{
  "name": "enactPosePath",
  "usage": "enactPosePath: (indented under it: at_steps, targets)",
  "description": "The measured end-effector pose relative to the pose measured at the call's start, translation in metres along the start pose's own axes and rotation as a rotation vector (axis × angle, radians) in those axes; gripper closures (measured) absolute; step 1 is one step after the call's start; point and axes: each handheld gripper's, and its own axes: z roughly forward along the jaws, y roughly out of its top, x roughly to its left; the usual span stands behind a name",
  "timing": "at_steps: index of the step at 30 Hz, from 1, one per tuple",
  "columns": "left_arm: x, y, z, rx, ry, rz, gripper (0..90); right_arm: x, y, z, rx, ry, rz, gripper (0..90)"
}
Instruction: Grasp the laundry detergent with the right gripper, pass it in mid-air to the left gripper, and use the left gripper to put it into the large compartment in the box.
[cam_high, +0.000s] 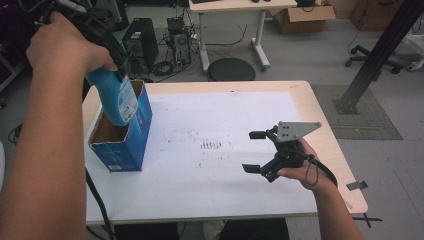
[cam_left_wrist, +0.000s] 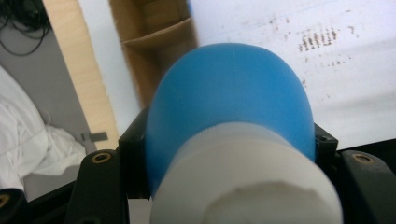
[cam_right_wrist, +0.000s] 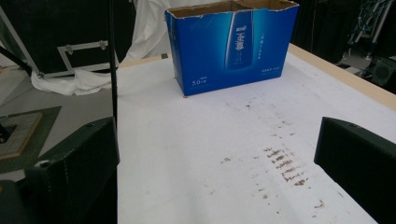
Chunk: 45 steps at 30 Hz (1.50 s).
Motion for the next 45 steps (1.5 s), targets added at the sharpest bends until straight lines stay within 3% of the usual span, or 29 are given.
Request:
enactPosePath:
  at_steps: [7,20,32,45]
  targets:
    - [0.019,0.009,0.005,0.028,-0.006,-0.045,38.1,-0.004,-0.002,0.004,0.017,0.001,0.009,0.1]
    - [0.039,0.017,0.02,0.055,-0.014,-0.075,38.1,-0.011,-0.005,0.013,0.032,0.002,0.02,0.1]
    - [0.047,0.014,0.044,0.076,-0.013,-0.089,38.0,-0.012,-0.007,0.014,0.042,0.0,0.023,0.1]
    - [0.051,0.011,0.072,0.088,-0.021,-0.079,38.0,-0.009,-0.005,0.015,0.038,0.0,0.018,0.1]
